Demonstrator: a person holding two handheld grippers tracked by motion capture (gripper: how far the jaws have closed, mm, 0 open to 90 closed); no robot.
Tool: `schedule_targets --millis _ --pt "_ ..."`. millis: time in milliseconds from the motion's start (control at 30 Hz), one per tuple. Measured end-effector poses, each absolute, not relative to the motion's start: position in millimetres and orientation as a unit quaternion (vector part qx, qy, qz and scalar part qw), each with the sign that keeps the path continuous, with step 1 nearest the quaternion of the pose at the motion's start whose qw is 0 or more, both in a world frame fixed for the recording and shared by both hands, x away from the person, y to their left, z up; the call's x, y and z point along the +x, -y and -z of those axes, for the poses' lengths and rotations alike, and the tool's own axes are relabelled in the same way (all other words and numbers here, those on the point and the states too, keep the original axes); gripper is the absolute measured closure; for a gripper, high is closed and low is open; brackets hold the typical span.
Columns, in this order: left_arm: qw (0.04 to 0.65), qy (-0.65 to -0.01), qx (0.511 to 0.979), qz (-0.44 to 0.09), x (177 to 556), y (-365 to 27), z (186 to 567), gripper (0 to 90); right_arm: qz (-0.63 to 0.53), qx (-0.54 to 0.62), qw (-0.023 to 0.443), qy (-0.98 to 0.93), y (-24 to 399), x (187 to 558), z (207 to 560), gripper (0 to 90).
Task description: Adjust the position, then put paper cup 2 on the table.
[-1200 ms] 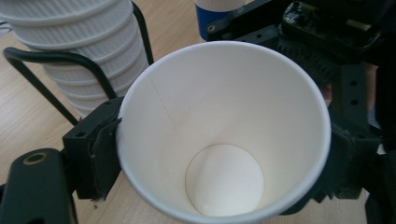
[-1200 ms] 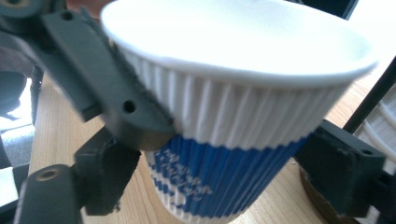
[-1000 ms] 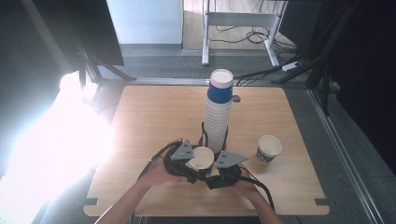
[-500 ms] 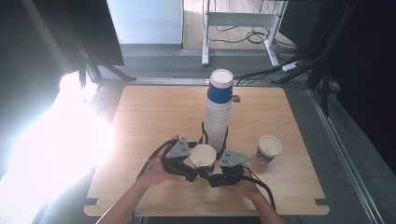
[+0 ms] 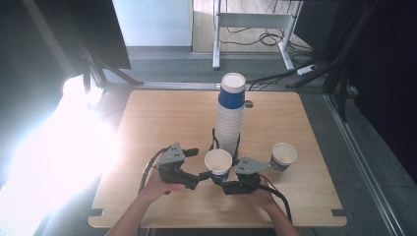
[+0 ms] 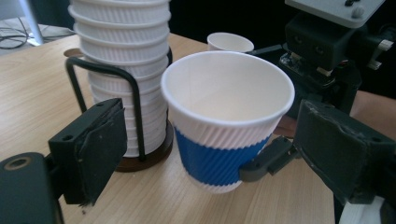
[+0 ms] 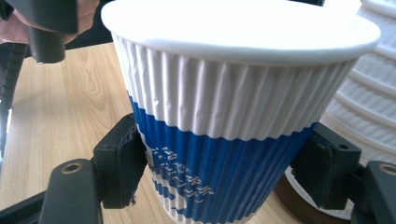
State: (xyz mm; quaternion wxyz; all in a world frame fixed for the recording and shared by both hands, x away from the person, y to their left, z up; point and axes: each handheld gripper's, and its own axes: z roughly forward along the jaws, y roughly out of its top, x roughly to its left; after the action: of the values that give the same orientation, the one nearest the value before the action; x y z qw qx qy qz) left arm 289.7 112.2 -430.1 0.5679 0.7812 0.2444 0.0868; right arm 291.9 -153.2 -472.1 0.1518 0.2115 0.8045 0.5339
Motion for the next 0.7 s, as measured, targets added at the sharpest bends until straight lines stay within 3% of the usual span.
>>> schedule_targets --millis 233,700 --pt "0.572 -0.292 0.758 -0.111 290 -131 445 11.2 -0.545 0.222 0.162 -0.792 160 291 469 25.5" --pt "0.542 -0.334 0.76 -0.129 292 -134 462 12.3 -0.555 0.237 0.181 -0.777 172 285 463 25.5"
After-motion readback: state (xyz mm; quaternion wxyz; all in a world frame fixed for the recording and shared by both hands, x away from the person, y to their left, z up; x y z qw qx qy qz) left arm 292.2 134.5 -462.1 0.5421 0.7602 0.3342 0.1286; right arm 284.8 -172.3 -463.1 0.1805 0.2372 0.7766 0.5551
